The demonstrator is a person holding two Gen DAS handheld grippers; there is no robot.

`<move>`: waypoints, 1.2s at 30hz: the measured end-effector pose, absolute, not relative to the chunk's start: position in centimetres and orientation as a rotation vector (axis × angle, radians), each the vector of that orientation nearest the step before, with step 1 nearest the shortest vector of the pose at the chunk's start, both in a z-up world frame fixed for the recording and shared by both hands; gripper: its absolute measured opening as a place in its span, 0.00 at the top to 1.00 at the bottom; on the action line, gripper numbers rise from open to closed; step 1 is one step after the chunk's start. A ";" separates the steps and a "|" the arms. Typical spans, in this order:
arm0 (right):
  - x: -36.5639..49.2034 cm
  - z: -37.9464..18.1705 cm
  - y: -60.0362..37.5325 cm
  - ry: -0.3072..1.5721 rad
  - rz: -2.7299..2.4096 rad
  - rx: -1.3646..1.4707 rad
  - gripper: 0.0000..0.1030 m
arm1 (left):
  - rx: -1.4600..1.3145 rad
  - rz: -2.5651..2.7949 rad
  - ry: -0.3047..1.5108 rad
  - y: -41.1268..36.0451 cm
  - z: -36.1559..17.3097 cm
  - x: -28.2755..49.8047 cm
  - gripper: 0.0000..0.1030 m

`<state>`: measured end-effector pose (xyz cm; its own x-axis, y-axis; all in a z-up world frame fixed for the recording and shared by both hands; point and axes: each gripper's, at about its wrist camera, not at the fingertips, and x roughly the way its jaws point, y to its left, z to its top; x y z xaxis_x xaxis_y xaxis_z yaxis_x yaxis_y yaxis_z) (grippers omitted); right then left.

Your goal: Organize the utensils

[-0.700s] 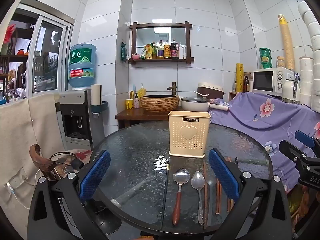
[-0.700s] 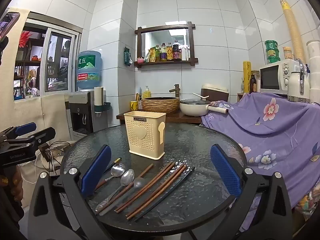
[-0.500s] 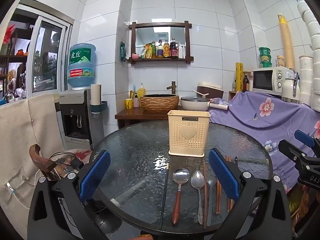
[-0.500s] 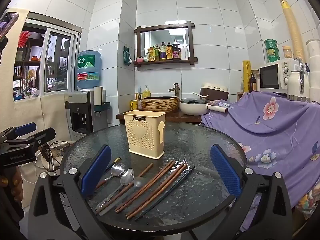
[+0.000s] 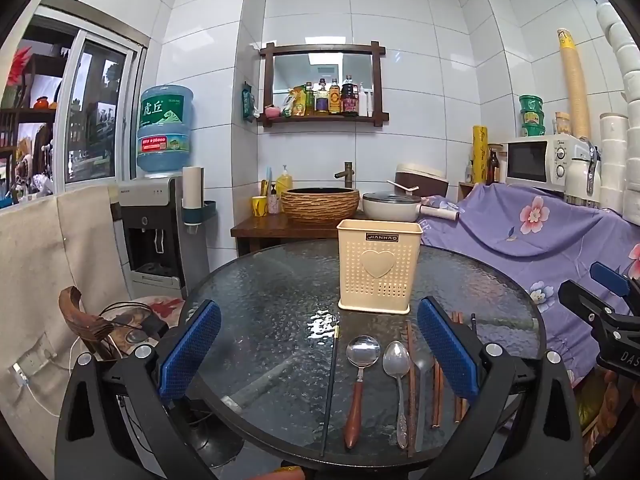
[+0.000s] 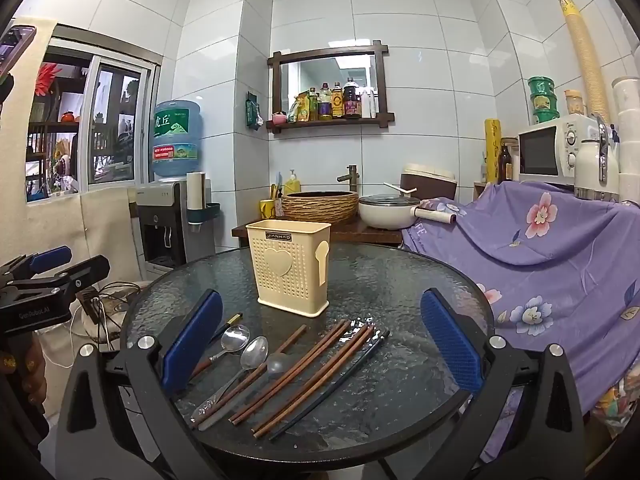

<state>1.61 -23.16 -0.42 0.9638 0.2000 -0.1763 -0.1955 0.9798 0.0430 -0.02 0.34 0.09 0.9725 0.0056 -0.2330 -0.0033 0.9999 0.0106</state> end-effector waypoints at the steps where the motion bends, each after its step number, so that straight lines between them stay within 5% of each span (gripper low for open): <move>1: 1.6 -0.4 -23.1 0.181 0.200 0.024 0.05 | 0.009 0.005 0.236 0.3 -0.1 0.1 0.06; 36: 1.8 -0.3 -23.0 0.199 0.201 0.032 0.05 | 0.008 0.010 0.244 0.1 -0.3 0.4 0.06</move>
